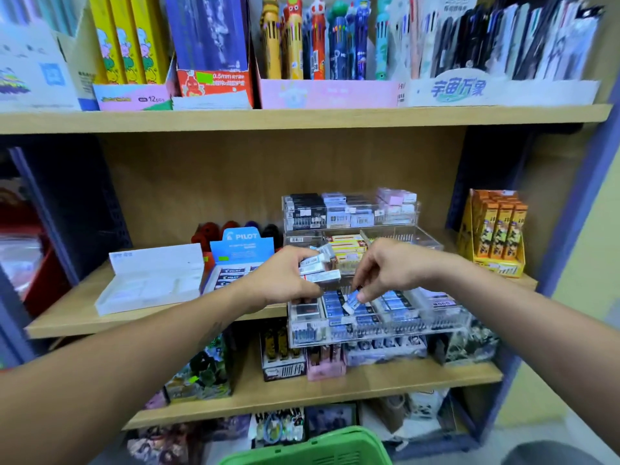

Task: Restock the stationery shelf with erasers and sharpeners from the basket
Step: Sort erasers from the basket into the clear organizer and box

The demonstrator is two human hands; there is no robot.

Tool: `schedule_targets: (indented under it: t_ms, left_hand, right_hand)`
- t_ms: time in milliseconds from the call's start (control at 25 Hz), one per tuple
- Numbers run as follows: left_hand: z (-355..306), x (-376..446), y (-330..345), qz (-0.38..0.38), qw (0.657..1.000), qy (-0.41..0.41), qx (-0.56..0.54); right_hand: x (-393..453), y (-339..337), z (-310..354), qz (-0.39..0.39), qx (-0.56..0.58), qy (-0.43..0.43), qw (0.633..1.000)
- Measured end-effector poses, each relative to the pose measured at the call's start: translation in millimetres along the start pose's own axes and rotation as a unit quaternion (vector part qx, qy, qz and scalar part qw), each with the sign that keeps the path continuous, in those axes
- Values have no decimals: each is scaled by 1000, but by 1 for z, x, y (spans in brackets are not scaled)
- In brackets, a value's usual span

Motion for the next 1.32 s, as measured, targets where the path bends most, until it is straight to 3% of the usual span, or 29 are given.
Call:
schedule_targets:
  t_ms: [160,400,840,960,1040,1120,1200,1320]
  left_hand:
    - [-2,-3,1,0,1000,0,-18]
    - [0,-2,2,1,1000,-3,-27]
    - [3,-5,0,11,998,4,-58]
    - [2,-4,-3,30,999,19,-38]
    - [-2,-3,-3,51,998,25,-17]
    - [-6,-2,0,78,996,25,-25]
    - [-10,-2,3,97,994,21,-49]
    - [-13,-2,5,99,990,10,-101]
  right_hand:
    - [7,1,-4,1,25,44,999]
    - [25,9,-2,-95,-261,58,959]
    - [16,38,12,-109,-438,36,892]
    - [20,28,7,-143,-330,32,933]
    - [17,12,3,-176,-56,24,982]
    - [9,4,8,-157,202,-39,966]
    - [1,3,14,-154,249,-83,953]
    - [-1,6,7,-198,281,-63,937]
Point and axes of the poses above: each hand's wrist, its own x-axis towards the middle knuckle, its own y-axis out of the palm, z = x × y, the point moved 4 cm from there along x, towards the middle knuckle, and after that the axes turned 2 degrees about z, right-handed, at the moved point
